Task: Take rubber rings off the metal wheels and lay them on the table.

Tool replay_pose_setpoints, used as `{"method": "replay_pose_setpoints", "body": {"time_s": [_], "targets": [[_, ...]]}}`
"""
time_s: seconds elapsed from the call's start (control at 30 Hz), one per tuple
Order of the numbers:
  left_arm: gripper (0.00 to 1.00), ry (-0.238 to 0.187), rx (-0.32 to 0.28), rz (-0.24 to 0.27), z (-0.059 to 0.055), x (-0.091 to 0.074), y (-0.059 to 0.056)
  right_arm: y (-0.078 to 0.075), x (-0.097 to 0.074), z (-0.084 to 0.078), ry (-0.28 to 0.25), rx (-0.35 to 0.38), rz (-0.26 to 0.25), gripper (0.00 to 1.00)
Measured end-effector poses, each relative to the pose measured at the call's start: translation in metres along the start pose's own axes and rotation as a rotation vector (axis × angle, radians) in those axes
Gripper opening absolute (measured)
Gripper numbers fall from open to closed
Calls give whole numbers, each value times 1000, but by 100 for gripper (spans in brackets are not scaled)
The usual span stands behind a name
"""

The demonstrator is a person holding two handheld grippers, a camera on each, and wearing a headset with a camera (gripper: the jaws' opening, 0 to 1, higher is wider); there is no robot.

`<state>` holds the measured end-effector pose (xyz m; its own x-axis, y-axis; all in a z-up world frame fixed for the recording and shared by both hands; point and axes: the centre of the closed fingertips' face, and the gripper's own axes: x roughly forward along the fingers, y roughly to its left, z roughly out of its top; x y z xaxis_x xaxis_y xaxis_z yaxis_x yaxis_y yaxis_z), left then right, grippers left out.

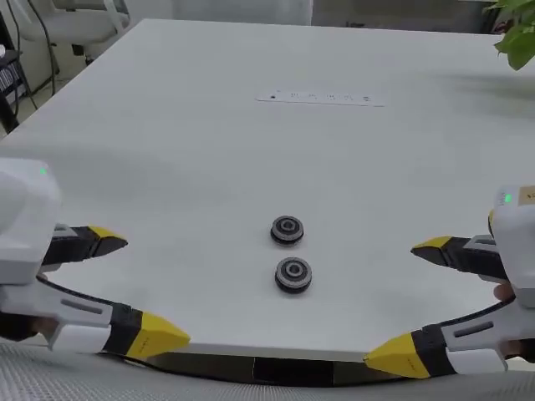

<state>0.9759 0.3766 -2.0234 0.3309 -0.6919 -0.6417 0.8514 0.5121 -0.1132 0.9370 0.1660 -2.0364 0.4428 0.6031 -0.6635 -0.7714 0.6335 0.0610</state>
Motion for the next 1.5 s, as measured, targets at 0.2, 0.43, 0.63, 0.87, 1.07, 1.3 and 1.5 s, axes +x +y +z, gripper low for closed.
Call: {"method": "replay_pose_setpoints", "body": {"time_s": [0.2,0.43,0.63,0.87,1.07,1.3,1.5], "targets": [[91,-1,-4,-3,0,0,0,0,0,-1,2,4,4,96],[91,7,-8,-18,-1,1,-3,0,1,-1,2,5,6,96],[91,28,5,-31,-4,3,-5,-1,0,1,-5,6,-3,96],[92,-11,-12,-40,3,2,-4,-6,-4,11,-65,46,-11,96],[93,-55,-4,-45,14,-1,-4,-15,-11,23,-145,102,-41,95],[90,-82,29,-22,23,-5,1,-15,-11,25,-122,71,-39,95],[90,-94,55,-15,33,-10,2,-20,-17,37,-118,33,-41,94]]}}
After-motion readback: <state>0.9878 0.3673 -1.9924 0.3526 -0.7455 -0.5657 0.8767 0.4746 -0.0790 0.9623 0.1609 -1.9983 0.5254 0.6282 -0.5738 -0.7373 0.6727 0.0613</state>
